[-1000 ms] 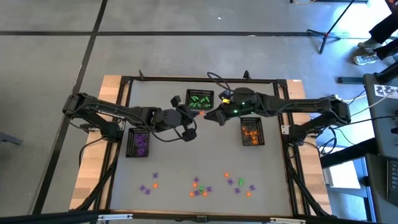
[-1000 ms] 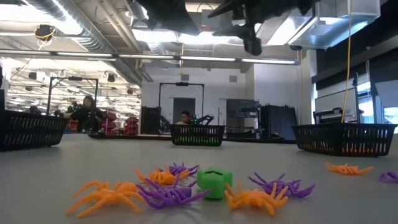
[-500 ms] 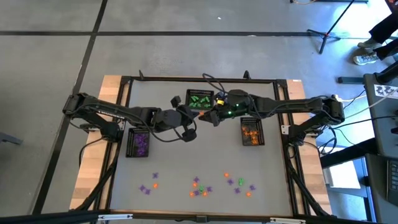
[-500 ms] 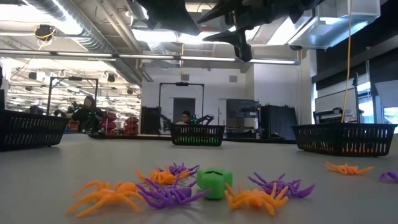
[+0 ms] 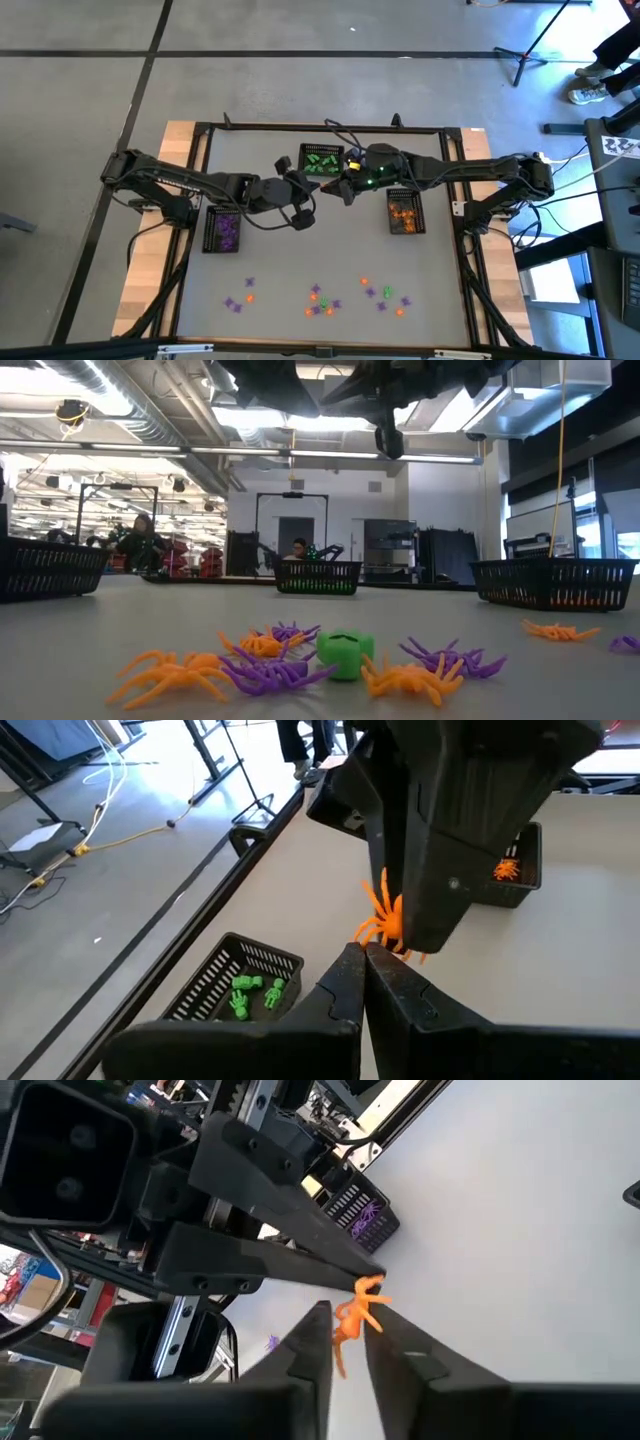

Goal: Sort Halloween decoration
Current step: Put the orange spider toy into the right bin

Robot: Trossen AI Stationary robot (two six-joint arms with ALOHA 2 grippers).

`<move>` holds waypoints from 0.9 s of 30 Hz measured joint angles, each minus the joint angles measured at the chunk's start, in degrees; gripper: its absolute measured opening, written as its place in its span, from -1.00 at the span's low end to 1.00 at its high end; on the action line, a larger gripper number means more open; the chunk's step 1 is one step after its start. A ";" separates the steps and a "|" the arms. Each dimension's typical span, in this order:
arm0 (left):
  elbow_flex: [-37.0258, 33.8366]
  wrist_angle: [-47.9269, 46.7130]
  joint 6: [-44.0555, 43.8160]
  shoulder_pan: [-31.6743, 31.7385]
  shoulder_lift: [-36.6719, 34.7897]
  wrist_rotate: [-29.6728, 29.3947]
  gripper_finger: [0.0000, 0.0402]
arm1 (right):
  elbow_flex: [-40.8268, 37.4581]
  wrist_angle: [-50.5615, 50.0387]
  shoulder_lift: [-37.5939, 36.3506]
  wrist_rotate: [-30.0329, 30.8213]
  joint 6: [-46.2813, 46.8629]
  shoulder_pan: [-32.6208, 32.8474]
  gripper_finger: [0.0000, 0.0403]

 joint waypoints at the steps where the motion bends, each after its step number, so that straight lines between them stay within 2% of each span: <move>1: 0.00 0.01 -0.01 0.02 0.00 -0.02 -1.00 | 0.00 -0.02 0.00 -0.17 -0.08 0.00 -0.80; 5: 0.00 -0.03 -0.89 0.02 0.00 0.40 -1.00 | 0.00 -0.10 0.00 -0.36 -0.25 -0.02 -0.96; 13: 0.00 -0.03 -1.04 0.07 0.00 3.83 -1.00 | 0.00 -0.23 -0.04 -2.44 -1.47 -0.39 -0.93; 16: 0.00 -0.10 0.95 0.97 0.00 8.54 -0.97 | 0.00 -1.14 -0.08 -5.60 -1.99 -1.31 -0.97; 19: 0.00 -0.35 -0.01 1.96 0.00 12.18 -0.85 | 0.00 -2.16 -0.69 -9.89 -2.73 -2.82 -0.96; 22: 0.00 -0.80 -0.95 2.51 -0.06 12.94 -0.69 | 0.04 -4.91 -2.35 -13.16 -3.48 -4.32 -0.95; 27: -0.02 -1.26 -2.61 3.55 -0.86 12.91 -0.46 | 0.07 -14.85 -7.20 -14.46 -8.58 -6.59 -0.97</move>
